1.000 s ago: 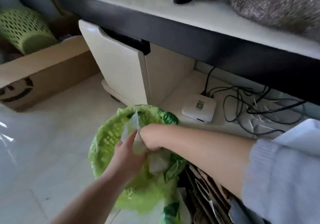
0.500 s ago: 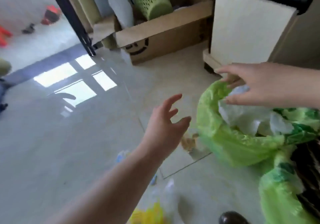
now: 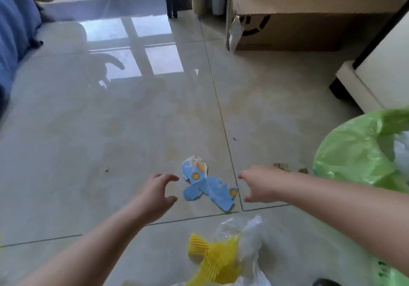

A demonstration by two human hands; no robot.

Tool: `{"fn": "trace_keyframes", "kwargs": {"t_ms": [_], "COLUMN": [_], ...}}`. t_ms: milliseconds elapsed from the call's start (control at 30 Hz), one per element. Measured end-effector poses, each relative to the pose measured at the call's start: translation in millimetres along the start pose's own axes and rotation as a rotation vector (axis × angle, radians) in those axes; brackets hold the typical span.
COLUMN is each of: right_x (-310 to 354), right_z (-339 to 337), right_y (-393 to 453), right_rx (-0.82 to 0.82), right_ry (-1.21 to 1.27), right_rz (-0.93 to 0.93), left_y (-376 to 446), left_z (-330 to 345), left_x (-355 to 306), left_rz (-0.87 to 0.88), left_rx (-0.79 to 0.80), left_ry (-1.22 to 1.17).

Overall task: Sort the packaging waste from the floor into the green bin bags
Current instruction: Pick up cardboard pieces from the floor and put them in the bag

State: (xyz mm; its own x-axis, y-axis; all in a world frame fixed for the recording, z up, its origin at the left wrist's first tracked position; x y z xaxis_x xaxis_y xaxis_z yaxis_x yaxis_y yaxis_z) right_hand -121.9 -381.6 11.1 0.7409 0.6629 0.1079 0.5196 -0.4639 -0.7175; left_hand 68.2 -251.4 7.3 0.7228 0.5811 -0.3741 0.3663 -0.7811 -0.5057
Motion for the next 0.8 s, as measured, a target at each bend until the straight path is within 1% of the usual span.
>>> {"fn": "trace_keyframes", "kwargs": {"t_ms": [100, 200, 267, 433, 500, 567, 667, 800], "right_x": [12.1, 26.6, 35.2, 42.6, 41.0, 39.9, 37.3, 29.7], "right_z": [13.1, 29.2, 37.6, 42.7, 46.1, 51.7, 57.5, 60.1], "right_y": [32.9, 53.8, 63.6, 81.8, 86.4, 89.6, 90.9, 85.0], "right_rx": [-0.029, -0.074, -0.110, -0.273, -0.312, -0.322, -0.334, -0.410], "right_ry": [0.025, 0.065, 0.092, 0.066, 0.091, 0.188, 0.317, 0.281], "right_rz": [0.028, 0.014, 0.019, 0.133, 0.170, 0.192, 0.214, 0.227], "left_y": [21.9, 45.0, 60.0, 98.2, 111.1, 118.3, 120.3, 120.7], "left_z": [12.7, 25.6, 31.6, 44.1, 48.3, 52.0, 52.4, 44.9], "left_x": [16.7, 15.2, 3.8, -40.5, -47.5, -46.0, -43.2, -44.5], "left_rz": [0.005, 0.076, 0.185, 0.573, 0.648, 0.658, 0.627, 0.588], "left_rx": [0.035, 0.054, 0.033, 0.027, 0.031, 0.035, 0.019, -0.004], "left_ry": [0.118, 0.239, 0.340, 0.688, 0.801, 0.873, 0.924, 0.959]}}
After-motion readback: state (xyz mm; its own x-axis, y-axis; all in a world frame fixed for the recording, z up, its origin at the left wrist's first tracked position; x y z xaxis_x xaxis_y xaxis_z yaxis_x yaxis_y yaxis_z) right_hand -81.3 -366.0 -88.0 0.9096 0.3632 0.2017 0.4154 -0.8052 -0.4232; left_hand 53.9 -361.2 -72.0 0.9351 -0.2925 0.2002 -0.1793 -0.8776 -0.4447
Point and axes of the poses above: each hand's wrist, its own y-axis towards the middle knuckle, its own z-axis out of the palm, x = y × z, the point moved 6 cm from there along y, towards the middle knuckle, and after that the axes turned 3 degrees about y, right-handed, at the moved point
